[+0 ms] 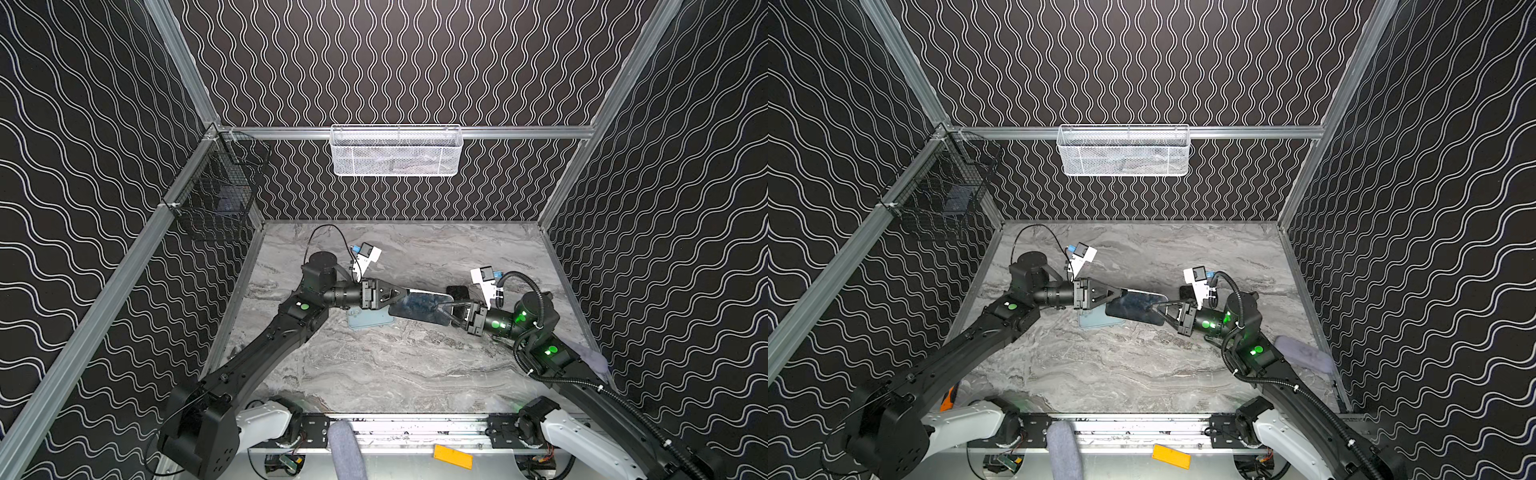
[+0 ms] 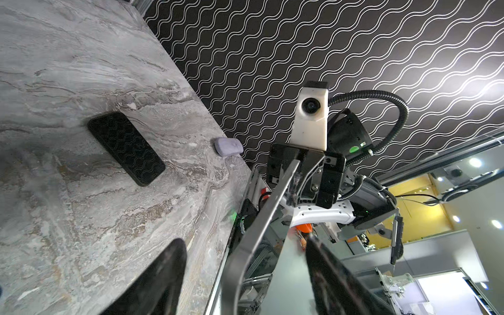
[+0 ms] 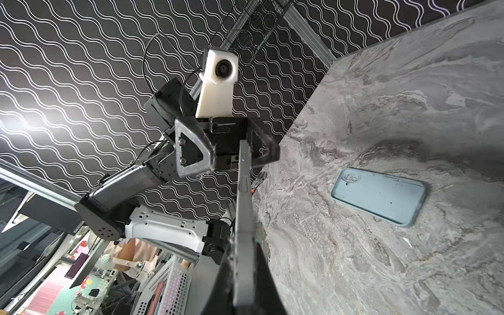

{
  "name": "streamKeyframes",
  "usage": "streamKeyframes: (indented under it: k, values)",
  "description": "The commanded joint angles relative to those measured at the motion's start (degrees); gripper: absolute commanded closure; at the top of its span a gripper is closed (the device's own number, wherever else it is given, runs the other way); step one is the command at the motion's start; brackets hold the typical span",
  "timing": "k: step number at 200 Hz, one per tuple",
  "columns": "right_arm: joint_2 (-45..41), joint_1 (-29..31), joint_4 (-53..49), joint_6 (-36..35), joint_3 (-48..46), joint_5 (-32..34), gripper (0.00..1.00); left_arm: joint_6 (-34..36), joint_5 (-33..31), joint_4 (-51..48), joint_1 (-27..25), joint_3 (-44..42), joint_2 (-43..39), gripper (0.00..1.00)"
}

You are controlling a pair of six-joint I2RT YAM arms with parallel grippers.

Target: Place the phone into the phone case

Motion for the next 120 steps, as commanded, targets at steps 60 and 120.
streamKeyframes:
  k: [60, 120]
  values:
    - [1.07, -2.08, 11.58, 4.11, -1.22, -3.65, 1.0, 0.92, 7.45, -8.11, 0.09, 2.01, -1.18, 0.3]
    - [3.55, -2.15, 12.41, 4.32, -0.85, -5.27, 1.0, 1.11, 8.3, -9.98, -0.1, 3.19, -1.27, 0.45]
